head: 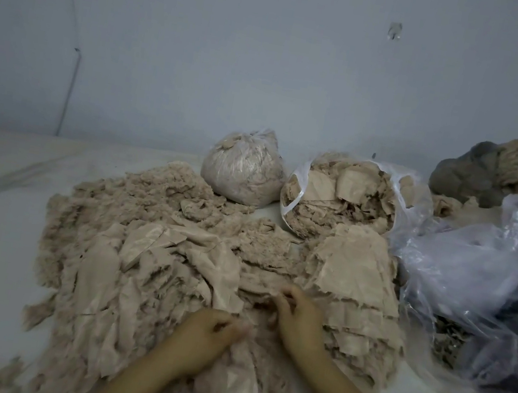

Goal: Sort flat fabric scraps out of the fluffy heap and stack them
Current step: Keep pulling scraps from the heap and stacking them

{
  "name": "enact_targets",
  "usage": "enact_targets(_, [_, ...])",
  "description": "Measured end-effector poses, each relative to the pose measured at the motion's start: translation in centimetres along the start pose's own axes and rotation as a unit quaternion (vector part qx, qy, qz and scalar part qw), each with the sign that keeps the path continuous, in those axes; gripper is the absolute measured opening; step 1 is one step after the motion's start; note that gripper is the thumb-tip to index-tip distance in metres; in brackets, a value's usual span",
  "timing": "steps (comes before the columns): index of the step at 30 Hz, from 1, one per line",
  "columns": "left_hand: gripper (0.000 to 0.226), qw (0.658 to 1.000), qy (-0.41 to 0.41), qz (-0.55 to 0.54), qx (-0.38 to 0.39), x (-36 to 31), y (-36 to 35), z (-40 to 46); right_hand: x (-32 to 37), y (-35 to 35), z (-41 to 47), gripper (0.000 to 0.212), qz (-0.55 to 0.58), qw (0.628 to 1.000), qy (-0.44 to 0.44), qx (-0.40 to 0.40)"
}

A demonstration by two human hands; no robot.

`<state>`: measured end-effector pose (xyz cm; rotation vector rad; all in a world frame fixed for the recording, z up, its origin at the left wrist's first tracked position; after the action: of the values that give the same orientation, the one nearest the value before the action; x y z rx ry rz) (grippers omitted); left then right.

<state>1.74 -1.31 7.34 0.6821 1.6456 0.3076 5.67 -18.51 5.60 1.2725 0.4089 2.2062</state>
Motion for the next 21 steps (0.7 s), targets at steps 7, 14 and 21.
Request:
enact_targets(7, [0.025,0.812,0.182,-0.551,0.063,-2.1,-2.6,1.8,4.5,0.4,-6.5,0.013,0.059,0.972,0.221,-0.052])
enact_targets(14, [0.018,0.813,0.174,-0.552,0.063,-1.5,-2.7,1.4,1.6,1.0,-6.6,0.038,0.300,0.922,-0.245,-0.005])
enact_targets(21, [0.025,0.820,0.195,-0.538,-0.019,-1.0,-3.2,0.9,2.5,-0.1,-4.4,0.021,0.393,0.889,-0.218,-0.085])
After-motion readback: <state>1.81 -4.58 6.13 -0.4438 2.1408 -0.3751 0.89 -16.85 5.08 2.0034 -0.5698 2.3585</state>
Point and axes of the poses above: each hand's wrist, its own z-axis towards the middle knuckle, its own y-axis out of the back of the hand, x = y × z, the point moved 3 cm from there along z, towards the middle knuckle, and after that the axes turned 12 degrees about y, right-handed, at the moved point
